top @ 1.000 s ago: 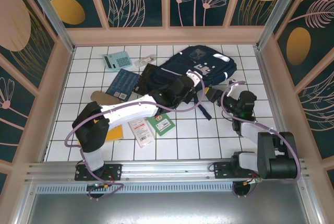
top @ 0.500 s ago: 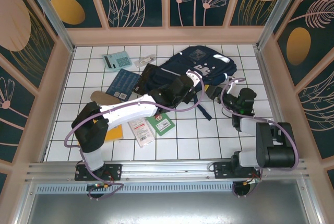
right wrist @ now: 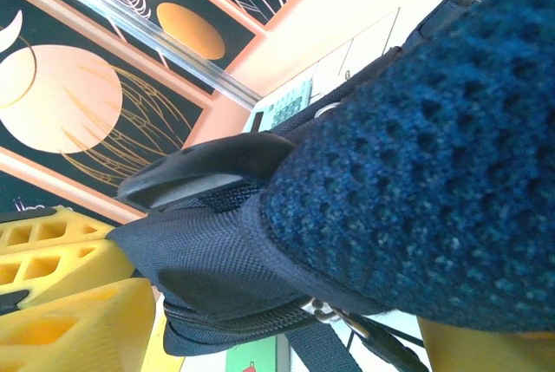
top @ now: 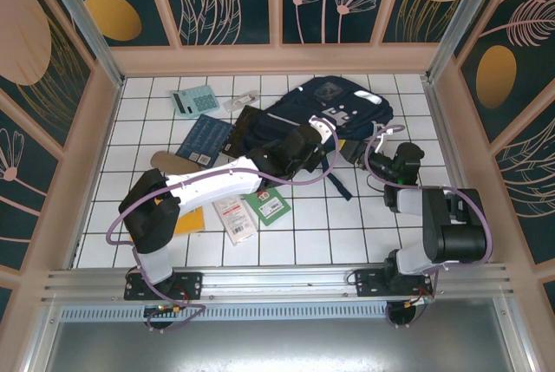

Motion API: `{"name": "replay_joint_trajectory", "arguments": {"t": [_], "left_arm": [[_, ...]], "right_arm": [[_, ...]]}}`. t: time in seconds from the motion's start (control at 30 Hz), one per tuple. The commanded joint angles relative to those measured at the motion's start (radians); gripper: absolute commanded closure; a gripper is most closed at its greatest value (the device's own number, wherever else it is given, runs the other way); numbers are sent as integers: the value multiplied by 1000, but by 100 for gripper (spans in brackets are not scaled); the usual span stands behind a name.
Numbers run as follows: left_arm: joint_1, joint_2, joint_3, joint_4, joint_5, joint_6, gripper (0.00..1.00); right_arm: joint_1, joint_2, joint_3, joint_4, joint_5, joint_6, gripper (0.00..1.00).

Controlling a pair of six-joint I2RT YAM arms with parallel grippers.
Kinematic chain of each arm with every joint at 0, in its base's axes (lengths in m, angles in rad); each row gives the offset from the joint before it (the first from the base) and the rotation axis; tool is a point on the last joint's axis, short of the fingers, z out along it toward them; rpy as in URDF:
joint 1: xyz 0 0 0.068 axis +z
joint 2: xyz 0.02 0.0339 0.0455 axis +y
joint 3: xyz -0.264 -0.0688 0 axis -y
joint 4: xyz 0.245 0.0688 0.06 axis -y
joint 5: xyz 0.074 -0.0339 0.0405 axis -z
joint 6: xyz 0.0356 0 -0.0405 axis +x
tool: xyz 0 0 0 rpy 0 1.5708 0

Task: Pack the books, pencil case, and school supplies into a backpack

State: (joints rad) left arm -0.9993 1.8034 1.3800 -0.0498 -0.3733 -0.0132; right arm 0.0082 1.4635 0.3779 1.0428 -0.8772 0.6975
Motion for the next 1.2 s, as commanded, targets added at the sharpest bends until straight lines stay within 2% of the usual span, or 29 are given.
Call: {"name": "replay_joint_trajectory", "arguments": {"t": [0.0,0.23,0.33,0.4,0.57,0.7,0.83,1.0,1.07,1.17], "left_arm": [[11,-47,43,67,-13,-30,100],[15,-38,52,64,-4,-34,100],[16,-41,50,62,-3,-36,100],[15,-44,49,61,-3,-36,100],[14,-45,47,61,0,-36,100],[15,-44,49,60,0,-38,100],[15,-46,50,60,2,-37,100],[15,-46,50,59,6,-41,100],[16,-47,49,58,8,-42,100],[15,-44,48,57,12,-45,100]], "right_arm": [[12,-74,-10,-2,-14,-35,23],[34,-162,-38,-141,87,-132,32],[67,-178,-22,-232,169,-200,35],[89,-186,-19,-259,214,-232,36],[125,-208,-23,-288,312,-289,48],[136,-244,-47,-289,376,-311,54],[141,-255,-50,-303,402,-332,76],[154,-234,-30,-329,416,-355,89],[162,-233,-25,-336,425,-364,100],[185,-258,-23,-358,462,-380,100]]}}
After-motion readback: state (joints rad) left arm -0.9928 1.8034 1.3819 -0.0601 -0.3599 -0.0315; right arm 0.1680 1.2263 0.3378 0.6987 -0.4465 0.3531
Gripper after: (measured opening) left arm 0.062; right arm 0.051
